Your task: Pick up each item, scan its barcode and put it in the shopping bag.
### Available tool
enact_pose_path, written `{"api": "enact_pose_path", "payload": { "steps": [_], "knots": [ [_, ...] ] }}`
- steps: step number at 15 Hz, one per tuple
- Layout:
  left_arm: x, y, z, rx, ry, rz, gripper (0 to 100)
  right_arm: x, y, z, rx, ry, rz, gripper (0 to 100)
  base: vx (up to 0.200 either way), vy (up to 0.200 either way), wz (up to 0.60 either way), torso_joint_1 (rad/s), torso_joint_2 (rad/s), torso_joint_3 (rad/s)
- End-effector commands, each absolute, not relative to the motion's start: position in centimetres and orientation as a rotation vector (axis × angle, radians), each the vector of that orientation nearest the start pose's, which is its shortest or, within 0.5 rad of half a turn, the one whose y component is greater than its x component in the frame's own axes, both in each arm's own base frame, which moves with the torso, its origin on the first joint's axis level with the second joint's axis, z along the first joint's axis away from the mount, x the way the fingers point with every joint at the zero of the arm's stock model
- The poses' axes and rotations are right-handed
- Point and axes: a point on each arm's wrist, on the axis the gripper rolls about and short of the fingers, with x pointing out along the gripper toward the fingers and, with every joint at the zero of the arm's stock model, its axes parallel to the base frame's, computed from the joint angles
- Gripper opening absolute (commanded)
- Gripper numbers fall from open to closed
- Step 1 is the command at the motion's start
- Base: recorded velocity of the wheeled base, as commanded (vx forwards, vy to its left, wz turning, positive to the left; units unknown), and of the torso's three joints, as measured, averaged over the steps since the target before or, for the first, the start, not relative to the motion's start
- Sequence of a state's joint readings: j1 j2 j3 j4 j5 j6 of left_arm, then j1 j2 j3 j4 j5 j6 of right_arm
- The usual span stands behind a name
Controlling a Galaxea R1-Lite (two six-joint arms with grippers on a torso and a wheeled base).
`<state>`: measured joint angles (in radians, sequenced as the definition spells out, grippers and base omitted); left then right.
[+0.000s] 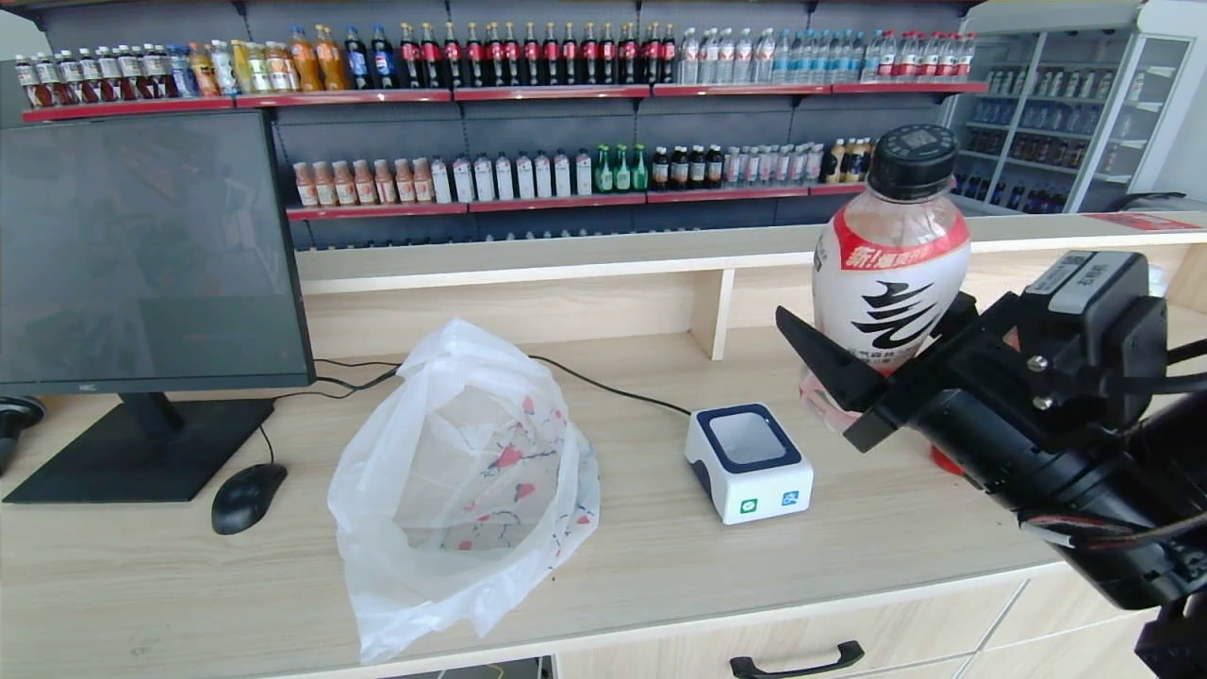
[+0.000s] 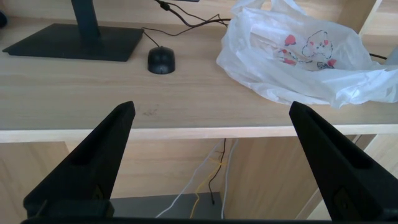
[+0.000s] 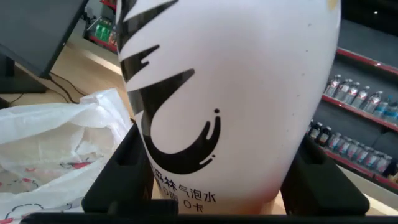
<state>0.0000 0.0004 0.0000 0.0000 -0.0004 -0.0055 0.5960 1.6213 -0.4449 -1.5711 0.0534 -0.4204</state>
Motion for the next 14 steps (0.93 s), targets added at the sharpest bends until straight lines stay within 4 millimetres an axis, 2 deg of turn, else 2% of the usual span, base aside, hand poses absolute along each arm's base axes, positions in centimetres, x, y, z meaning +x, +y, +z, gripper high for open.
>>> {"api": "enact_pose_path", "payload": {
  "steps": [1, 2, 4, 7, 9, 12, 13, 14],
  "knots": [
    [-2.3, 0.0, 7.5, -0.006, 0.000, 0.000, 100, 18.9, 13.9, 21.3, -0.260, -0.535, 0.566, 0, 0.000, 0.000, 0.00, 0.000, 0.00, 0.000],
    [-2.3, 0.0, 7.5, -0.006, 0.000, -0.002, 100, 18.7, 14.3, 20.7, -0.174, -0.483, 0.605, 0, 0.000, 0.000, 0.00, 0.000, 0.00, 0.000],
    [-2.3, 0.0, 7.5, -0.006, 0.000, -0.002, 100, 18.1, 15.0, 20.5, -0.118, -0.460, 0.643, 0, 0.000, 0.000, 0.00, 0.000, 0.00, 0.000],
    [-2.3, 0.0, 7.5, -0.006, 0.000, -0.002, 100, 18.4, 13.5, 20.2, -0.109, -0.405, 0.534, 0, 0.000, 0.000, 0.00, 0.000, 0.00, 0.000],
    [-2.3, 0.0, 7.5, -0.006, 0.000, -0.002, 100, 19.3, 12.6, 20.4, -0.058, -0.387, 0.464, 0, 0.000, 0.000, 0.00, 0.000, 0.00, 0.000],
    [-2.3, 0.0, 7.5, -0.006, 0.000, -0.002, 100, 19.4, 11.9, 21.8, -0.061, -0.413, 0.432, 0, 0.000, 0.000, 0.00, 0.000, 0.00, 0.000],
    [-2.3, 0.0, 7.5, -0.006, 0.000, -0.002, 100, 19.3, 12.1, 21.6, -0.093, -0.406, 0.439, 0, 0.000, 0.000, 0.00, 0.000, 0.00, 0.000],
    [-2.3, 0.0, 7.5, -0.006, 0.000, 0.000, 100, 18.8, 13.2, 21.7, -0.109, -0.425, 0.471, 0, 0.000, 0.000, 0.00, 0.000, 0.00, 0.000]
  ]
}}
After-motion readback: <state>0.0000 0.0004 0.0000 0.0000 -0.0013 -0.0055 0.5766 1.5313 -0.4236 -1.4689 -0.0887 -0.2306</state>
